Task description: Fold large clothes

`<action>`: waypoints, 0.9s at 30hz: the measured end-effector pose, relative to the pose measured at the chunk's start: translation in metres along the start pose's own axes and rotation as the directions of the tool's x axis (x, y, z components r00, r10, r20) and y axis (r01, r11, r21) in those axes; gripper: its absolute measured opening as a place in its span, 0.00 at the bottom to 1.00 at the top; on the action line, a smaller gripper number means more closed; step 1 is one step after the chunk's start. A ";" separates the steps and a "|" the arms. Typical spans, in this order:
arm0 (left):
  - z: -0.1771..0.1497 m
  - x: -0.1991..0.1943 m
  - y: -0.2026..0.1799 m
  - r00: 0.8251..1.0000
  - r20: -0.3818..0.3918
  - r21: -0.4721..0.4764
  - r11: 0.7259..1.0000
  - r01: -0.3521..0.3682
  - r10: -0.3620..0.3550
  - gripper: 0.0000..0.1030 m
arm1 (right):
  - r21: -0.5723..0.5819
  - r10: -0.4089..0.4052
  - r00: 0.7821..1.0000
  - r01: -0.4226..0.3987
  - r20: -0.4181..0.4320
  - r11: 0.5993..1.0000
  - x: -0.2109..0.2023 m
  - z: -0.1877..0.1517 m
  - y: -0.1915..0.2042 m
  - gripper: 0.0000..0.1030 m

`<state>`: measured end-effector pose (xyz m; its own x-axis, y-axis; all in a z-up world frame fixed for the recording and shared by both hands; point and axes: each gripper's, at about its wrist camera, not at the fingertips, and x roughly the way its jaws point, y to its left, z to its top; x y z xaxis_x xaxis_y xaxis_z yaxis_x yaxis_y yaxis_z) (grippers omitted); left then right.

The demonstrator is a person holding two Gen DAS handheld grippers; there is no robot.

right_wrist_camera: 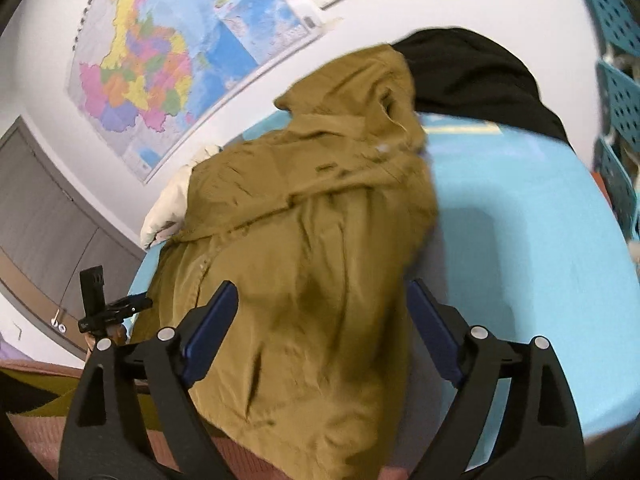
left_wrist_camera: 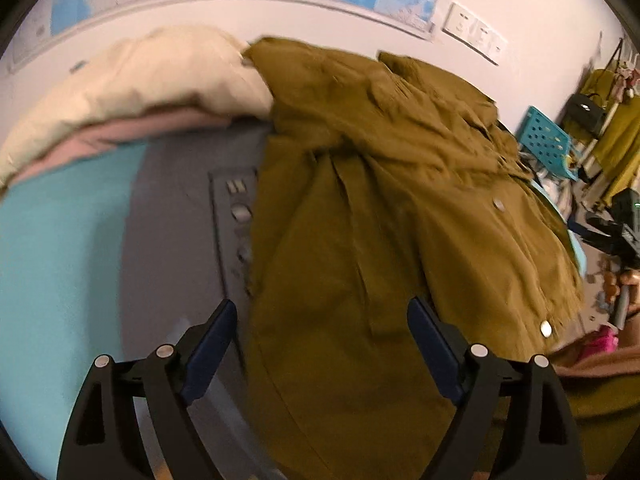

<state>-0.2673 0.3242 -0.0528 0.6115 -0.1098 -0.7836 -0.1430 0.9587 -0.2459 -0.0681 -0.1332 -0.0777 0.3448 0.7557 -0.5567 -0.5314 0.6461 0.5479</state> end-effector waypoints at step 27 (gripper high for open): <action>-0.010 0.004 -0.024 0.972 -0.029 -0.062 0.971 0.233 -0.235 0.46 | 0.048 0.239 0.969 -0.236 -0.067 0.971 0.020 -0.037 0.003 0.50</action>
<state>-0.2694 0.2983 -0.0560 0.6051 -0.3393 -0.7203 -0.0446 0.8888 -0.4561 -0.0916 -0.1203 -0.1102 0.1549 0.8794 -0.4502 -0.5603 0.4536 0.6930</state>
